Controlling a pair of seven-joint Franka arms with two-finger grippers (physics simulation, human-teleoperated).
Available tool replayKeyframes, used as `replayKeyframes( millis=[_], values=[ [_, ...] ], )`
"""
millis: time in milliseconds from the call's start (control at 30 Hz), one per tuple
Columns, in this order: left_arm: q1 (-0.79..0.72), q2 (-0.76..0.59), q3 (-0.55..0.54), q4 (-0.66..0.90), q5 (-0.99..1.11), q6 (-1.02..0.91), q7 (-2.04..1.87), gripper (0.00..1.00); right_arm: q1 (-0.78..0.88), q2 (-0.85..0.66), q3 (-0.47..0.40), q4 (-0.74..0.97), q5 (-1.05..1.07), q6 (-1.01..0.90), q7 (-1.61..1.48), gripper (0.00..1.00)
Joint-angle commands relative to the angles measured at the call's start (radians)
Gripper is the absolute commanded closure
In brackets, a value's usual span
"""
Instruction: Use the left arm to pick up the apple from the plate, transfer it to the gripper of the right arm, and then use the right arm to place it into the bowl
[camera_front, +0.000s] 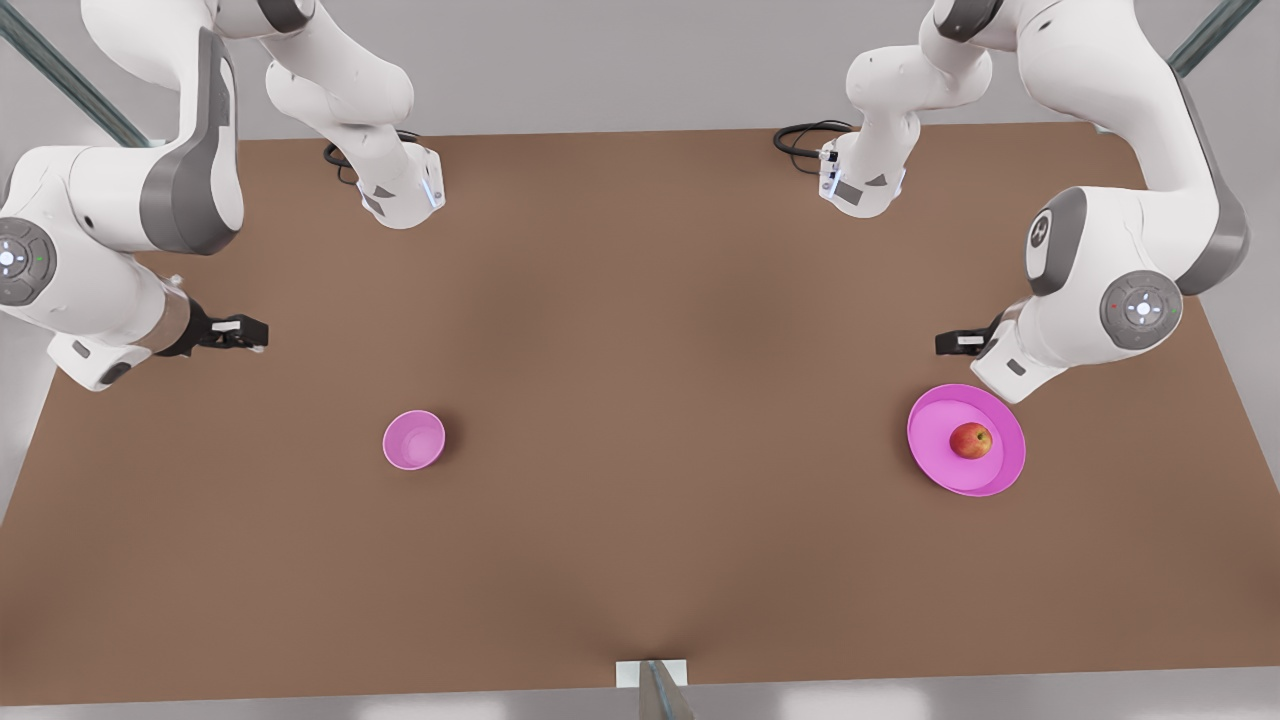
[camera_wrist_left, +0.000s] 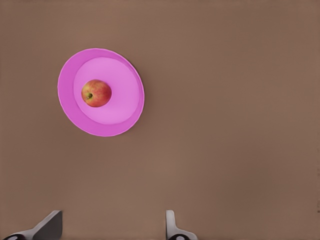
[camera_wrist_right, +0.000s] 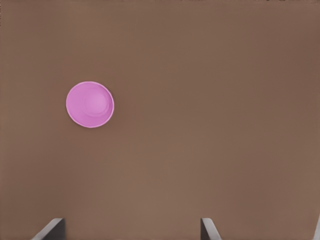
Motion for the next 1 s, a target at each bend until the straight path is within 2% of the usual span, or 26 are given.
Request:
replayKeyframes(
  millis=[0,67,100,233,300,433,633,800,967],
  values=[
    [-0.001,-0.001,0.000,0.002,-0.002,0.007,-0.044,0.00,0.000,-0.001,0.000,0.002,0.001,0.012,-0.052,0.00],
    [0.001,0.008,0.006,0.000,0.001,0.015,-0.040,0.00,-0.010,0.004,0.000,0.008,-0.014,0.012,-0.053,0.00],
    [0.007,0.081,0.024,0.003,0.005,0.059,-0.032,0.00,-0.010,0.009,0.000,0.008,-0.016,0.013,-0.053,0.00],
    [0.079,0.313,0.049,-0.004,0.013,0.412,0.018,0.00,-0.015,0.013,-0.001,0.002,-0.022,0.012,-0.062,0.00],
    [0.110,0.341,0.053,-0.044,0.016,0.556,0.089,0.00,-0.018,0.012,-0.001,0.004,-0.022,0.012,-0.066,0.00],
    [0.116,0.344,0.144,-0.164,0.013,0.748,0.198,0.00,-0.018,0.027,-0.001,0.001,-0.022,0.012,-0.066,0.00],
    [0.116,0.343,0.176,-0.224,0.012,0.757,0.224,0.00,-0.016,0.033,0.000,0.001,-0.023,0.013,-0.067,0.00],
    [0.120,0.344,0.178,-0.328,0.001,0.853,0.222,0.00,-0.018,0.042,0.000,0.002,-0.023,0.013,-0.067,0.00],
    [0.127,0.352,0.176,-0.345,0.001,0.860,0.222,0.00,-0.018,0.050,-0.001,-0.001,-0.023,0.012,-0.081,0.00]
  ],
)
